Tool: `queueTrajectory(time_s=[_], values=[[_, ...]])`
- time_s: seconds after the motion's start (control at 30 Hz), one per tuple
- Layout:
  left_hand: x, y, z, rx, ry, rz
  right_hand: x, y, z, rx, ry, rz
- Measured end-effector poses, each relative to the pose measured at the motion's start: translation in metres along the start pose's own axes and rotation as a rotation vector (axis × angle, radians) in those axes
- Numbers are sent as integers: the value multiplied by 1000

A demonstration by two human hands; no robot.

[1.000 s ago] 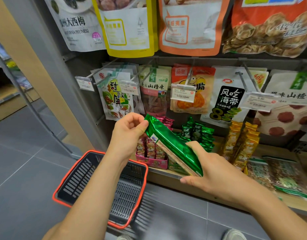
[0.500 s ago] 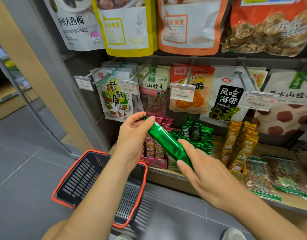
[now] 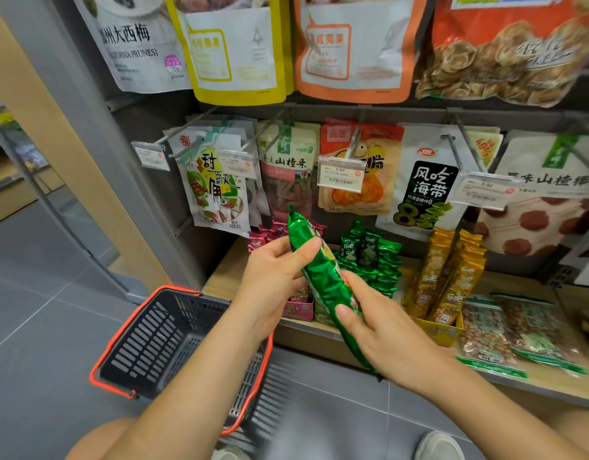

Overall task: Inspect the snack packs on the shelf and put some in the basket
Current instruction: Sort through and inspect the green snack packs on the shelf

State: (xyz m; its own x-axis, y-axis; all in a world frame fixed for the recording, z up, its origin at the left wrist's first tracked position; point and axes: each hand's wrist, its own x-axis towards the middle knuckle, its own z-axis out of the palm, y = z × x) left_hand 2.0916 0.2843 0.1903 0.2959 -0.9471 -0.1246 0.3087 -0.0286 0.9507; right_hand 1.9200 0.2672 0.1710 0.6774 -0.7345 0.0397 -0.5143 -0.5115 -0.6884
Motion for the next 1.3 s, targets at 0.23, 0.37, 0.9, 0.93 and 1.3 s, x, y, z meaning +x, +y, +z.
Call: queueTrajectory(time_s=[0.23,0.37,0.9,0.93,1.3], values=[[-1,-6,-4,453,-215,119,13,-3,-41,634,30,214],[-7,-15,9,621,-280,175,11,-2,-43,478,75,90],[-10,-40,10,787,-436,-8,3,24,-88,881,579,181],[-10,-40,7,796,-467,-35,1,25,-92,907,598,183],[-6,-49,-14,761,-274,-83,-8,38,-106,994,564,242]])
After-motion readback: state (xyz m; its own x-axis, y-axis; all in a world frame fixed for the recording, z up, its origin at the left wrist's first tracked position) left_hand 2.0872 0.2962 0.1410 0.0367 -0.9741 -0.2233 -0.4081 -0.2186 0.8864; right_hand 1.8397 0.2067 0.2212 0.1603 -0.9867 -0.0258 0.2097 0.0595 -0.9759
